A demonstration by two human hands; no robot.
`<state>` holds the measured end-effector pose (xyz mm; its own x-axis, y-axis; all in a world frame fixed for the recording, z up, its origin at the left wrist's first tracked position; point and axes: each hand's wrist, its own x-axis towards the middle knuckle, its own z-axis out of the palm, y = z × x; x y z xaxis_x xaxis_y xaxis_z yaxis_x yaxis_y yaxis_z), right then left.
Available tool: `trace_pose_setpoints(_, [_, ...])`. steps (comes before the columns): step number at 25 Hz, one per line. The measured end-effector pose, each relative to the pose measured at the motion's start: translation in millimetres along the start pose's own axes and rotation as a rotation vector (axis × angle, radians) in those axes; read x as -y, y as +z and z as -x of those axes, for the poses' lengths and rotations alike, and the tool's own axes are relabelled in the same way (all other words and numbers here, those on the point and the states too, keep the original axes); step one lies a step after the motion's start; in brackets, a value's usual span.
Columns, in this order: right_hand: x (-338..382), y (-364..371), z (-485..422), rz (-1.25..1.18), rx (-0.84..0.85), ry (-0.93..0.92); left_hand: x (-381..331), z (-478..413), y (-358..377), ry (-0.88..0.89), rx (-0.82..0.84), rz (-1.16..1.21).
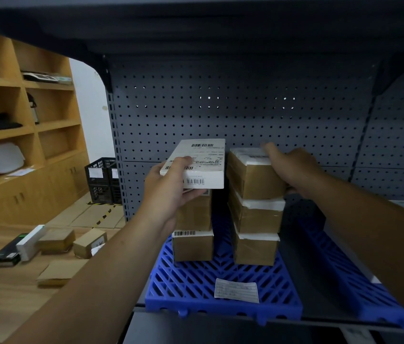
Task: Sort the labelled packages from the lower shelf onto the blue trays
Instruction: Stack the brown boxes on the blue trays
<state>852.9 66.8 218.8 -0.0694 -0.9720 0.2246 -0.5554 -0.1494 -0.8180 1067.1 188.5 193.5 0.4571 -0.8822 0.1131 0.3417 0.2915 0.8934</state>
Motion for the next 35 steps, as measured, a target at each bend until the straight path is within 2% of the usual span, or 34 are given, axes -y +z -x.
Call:
trace_pose_setpoints(8, [-25,-55,8,0.021,-0.145,0.012,-2,38,51,0.017,0.162,0.051])
trace_pose_setpoints(15, [-98,-168,26,0.036,-0.269,0.004,39,96,153,-0.043,0.260,0.051])
trace_pose_setpoints(19, [-159,-248,21,0.071,-0.337,-0.001,88,121,227,-0.098,0.217,0.027])
trace_pose_setpoints(23, [-213,-305,5,0.055,-0.326,-0.008,138,131,284,-0.076,0.053,-0.096])
trace_pose_setpoints(27, [-246,-327,-9,0.063,-0.276,-0.018,178,122,311,-0.133,-0.099,-0.210])
trace_pose_setpoints(30, [-263,-333,-18,0.066,-0.225,-0.017,200,109,320,-0.072,-0.169,-0.359])
trace_pose_setpoints(35, [-285,-339,-32,0.101,-0.198,-0.026,224,93,324,-0.078,-0.172,-0.501])
